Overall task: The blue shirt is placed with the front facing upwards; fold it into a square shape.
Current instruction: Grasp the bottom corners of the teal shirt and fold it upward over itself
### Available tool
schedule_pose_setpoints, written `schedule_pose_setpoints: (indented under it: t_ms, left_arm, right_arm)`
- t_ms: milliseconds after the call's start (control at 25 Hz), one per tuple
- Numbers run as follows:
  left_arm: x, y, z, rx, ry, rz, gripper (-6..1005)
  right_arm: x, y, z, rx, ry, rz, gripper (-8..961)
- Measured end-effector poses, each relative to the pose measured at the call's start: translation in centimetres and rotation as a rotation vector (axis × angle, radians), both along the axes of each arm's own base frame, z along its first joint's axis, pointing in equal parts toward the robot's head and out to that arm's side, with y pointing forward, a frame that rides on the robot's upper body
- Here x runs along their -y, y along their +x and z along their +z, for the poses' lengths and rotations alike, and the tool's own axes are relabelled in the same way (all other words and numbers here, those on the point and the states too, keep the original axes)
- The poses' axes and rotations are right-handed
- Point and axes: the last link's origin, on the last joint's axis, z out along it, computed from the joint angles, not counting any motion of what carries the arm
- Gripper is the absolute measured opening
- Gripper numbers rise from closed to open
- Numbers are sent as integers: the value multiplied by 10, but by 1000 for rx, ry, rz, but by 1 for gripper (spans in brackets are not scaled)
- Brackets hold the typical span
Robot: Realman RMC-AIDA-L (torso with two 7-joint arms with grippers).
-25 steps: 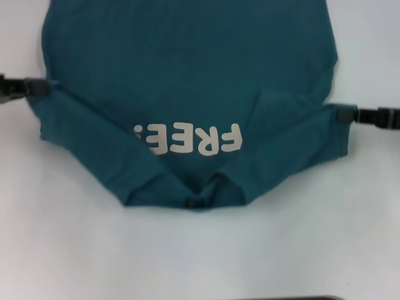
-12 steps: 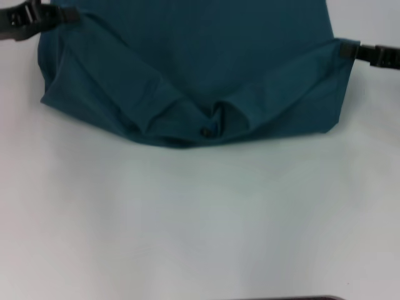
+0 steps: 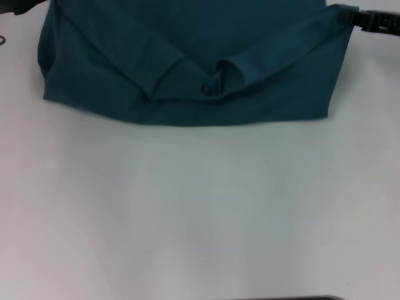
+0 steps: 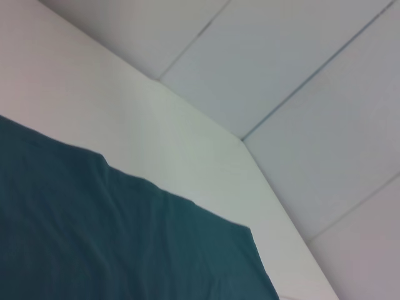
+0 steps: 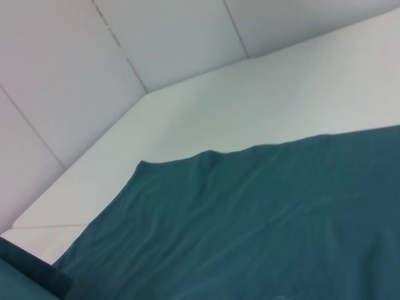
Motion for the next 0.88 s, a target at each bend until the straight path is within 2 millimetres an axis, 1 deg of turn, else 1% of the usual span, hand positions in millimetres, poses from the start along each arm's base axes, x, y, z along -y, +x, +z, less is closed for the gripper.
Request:
schedule_pose_setpoints:
  t_ms: [320, 640, 880]
  left_arm:
    - [-10, 2, 4, 15, 72, 30, 2]
    - [-16, 4, -1, 29, 125, 52, 1]
    - [-21, 7, 3, 45, 157, 54, 2]
  right_arm:
    - [-19, -10, 5, 47, 34, 4, 33]
    - [-31, -17, 5, 83, 60, 10, 40]
    - [-41, -26, 11, 97, 77, 27, 52]
